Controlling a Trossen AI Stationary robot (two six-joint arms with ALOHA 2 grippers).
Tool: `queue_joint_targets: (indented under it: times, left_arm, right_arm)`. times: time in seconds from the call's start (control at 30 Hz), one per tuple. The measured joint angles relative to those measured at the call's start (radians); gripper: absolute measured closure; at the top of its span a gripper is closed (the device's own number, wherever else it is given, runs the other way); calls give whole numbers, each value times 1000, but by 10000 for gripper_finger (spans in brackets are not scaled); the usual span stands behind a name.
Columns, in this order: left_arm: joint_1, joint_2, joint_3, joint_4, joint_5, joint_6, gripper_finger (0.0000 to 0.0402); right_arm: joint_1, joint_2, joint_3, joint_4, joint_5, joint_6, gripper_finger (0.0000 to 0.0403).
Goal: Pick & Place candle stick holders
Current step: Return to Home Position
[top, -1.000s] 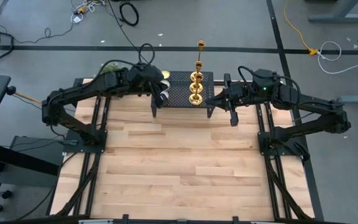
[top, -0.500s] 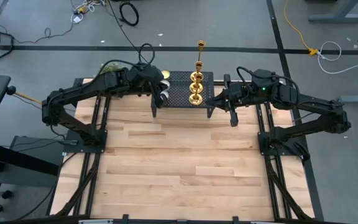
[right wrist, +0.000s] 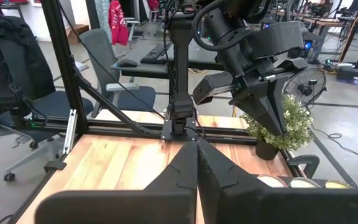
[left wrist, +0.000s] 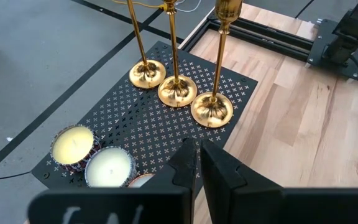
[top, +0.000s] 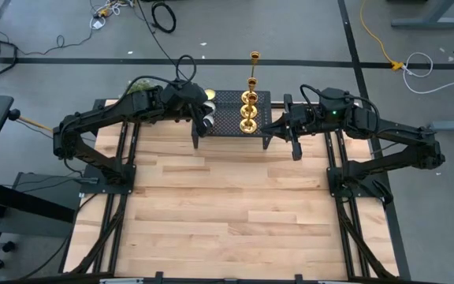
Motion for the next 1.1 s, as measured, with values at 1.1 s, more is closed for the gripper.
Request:
queue_joint_targets:
  times: [1.1]
  left_arm:
    - [0, 0, 0, 0, 0, 0, 374]
  right_arm:
    - [0, 0, 0, 0, 0, 0, 389]
